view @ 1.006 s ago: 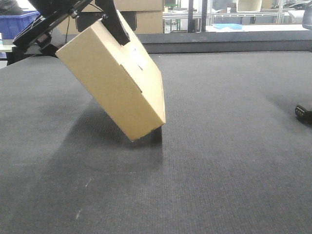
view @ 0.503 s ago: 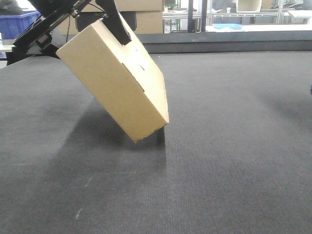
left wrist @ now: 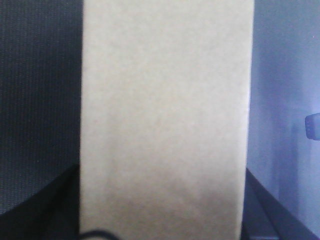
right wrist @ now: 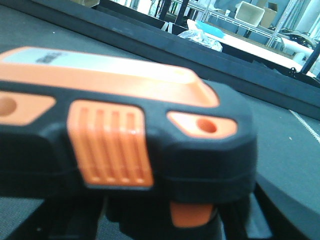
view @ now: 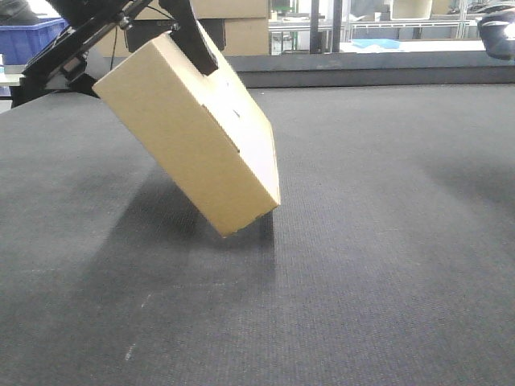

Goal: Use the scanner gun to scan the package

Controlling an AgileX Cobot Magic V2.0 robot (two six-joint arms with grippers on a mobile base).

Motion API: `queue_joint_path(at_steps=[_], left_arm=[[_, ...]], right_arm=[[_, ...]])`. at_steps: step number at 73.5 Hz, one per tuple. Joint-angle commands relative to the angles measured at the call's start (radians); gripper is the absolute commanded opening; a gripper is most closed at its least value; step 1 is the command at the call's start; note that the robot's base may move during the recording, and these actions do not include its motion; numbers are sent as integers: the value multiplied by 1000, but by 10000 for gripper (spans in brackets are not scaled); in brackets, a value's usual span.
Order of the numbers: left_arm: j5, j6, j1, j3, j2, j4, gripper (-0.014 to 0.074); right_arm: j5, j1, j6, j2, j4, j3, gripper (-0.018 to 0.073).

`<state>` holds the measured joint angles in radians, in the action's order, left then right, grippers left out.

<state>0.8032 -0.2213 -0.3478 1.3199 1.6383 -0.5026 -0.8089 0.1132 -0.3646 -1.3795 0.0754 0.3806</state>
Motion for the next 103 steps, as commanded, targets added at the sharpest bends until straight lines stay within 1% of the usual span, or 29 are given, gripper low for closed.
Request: queue_joint_path(at_steps=[1,13,26,44,48,58,88,93,103], left_arm=[[1,-6,-7,2,-5,-18,-111],[17,-6,-7,2,-5,-18,-111],[58,-6,-7,2,-5,-18,-111],[88,-6,-7,2,-5,-18,-111],[88,-6,-7,2,-5,-18,-111],[88,-6,-7,2,-11,-18,-111],[65,-6,-7,2,-27,-18,-111],[61,-6,-7,2,-27,-18,-111],[41,-6,-7,2,-27,-18,-111]], right_arm=[[-66,4,-15,18,-1,14,-167],[-92,4,-15,18,2,14,-167],[-109,4,-15,18,64,29,-167],[-111,4,-15,18,64,36,-167],[-109,4,-25,18,64,36,-167],[-90,4,-99,16,64,36,-167],[-87,4,-97,16,64,36,-167],[-87,4,-35,16,64,36,-167],[-87,4,219,14,64,36,-167]])
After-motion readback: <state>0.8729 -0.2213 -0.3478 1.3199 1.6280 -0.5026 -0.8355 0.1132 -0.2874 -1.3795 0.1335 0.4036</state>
